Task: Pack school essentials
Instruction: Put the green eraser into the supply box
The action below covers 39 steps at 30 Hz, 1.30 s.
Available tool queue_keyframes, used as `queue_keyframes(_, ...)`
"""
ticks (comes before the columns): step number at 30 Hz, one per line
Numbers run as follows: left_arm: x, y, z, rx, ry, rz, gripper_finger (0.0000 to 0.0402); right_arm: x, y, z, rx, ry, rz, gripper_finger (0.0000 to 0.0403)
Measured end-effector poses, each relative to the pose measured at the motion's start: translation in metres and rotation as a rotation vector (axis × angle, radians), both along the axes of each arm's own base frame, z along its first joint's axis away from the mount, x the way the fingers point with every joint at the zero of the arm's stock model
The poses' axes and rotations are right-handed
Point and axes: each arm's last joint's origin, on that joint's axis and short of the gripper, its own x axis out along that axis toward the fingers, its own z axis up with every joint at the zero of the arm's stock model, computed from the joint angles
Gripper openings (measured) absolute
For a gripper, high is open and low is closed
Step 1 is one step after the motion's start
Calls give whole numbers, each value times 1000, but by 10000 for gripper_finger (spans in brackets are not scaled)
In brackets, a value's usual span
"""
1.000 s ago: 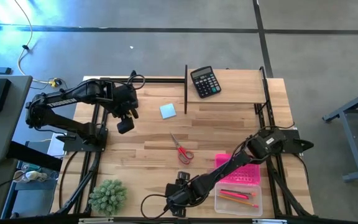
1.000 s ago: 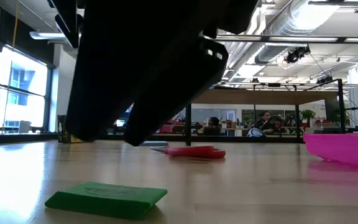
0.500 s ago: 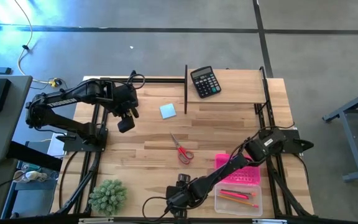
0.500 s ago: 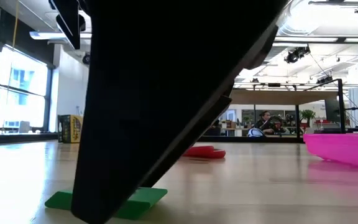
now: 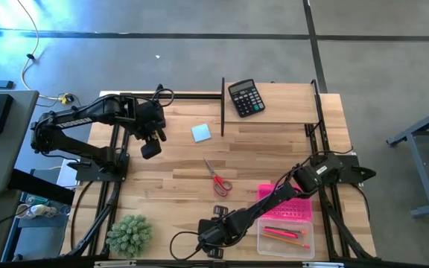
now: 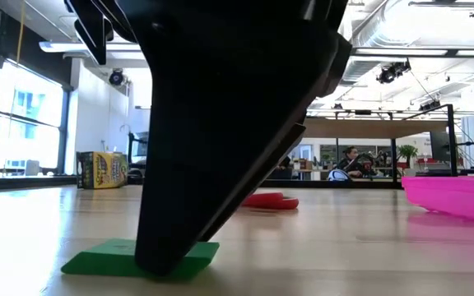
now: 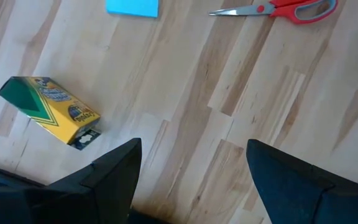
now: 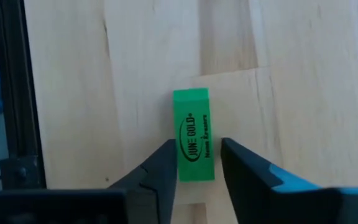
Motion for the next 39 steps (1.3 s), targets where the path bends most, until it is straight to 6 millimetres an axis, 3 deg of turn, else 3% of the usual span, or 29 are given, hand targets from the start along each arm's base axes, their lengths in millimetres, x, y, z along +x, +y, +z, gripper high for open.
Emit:
queue_keyframes(16, 0, 0, 0, 7, 2, -25, 280, -3, 0, -7, -66, 26, 125, 81)
queue_keyframes(22, 0, 0, 0, 7, 2, -26, 280, -3, 0, -11, -72, 32, 132, 47)
queue_keyframes(39, 0, 0, 0, 12, 4, -43, 280, -4, 9, -6, -116, -8, 130, 25)
